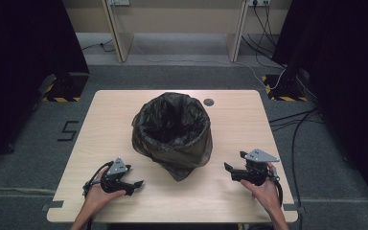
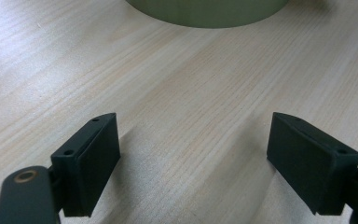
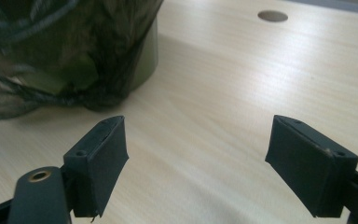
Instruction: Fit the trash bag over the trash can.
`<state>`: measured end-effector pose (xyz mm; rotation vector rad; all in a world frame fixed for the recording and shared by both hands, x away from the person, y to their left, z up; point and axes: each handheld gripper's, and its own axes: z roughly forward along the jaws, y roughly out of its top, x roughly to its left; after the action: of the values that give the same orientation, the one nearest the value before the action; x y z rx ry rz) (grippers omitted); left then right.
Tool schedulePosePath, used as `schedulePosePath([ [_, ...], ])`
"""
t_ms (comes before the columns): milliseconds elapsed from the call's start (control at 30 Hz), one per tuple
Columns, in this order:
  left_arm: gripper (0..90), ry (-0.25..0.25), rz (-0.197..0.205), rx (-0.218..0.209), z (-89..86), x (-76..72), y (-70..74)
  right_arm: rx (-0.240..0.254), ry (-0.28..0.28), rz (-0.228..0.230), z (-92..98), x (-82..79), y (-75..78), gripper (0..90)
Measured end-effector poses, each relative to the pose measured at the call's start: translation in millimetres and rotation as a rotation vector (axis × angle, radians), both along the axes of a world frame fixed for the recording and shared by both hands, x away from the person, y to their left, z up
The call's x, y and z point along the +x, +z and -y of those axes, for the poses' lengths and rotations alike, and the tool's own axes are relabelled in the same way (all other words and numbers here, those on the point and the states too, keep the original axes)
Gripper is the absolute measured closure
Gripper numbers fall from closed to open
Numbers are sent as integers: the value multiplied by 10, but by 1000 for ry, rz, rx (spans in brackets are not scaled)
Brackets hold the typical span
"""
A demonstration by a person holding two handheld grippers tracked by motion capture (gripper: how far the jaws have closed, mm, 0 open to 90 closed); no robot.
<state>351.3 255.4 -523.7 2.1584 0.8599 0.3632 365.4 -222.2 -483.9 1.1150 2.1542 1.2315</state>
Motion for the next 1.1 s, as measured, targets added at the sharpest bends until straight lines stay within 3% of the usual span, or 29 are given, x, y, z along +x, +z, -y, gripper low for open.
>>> schedulePosePath([
  [133,161,0,0,1,0,0,0,-2,9,-21,-18,-67,-125,201],
  [433,161,-2,0,3,-2,0,1,-79,8,-64,-57,-137,-292,196],
  [533,161,-2,-1,3,-2,0,2,-97,5,-57,-75,-152,-293,194],
  [767,161,-2,-1,2,0,-1,1,-172,13,-125,-105,-165,-322,164],
  [900,161,-2,-1,2,0,-1,1,-158,10,-155,-95,-154,-325,157],
  [1100,161,-1,0,3,-1,0,1,-159,14,-153,-93,-150,-327,151],
])
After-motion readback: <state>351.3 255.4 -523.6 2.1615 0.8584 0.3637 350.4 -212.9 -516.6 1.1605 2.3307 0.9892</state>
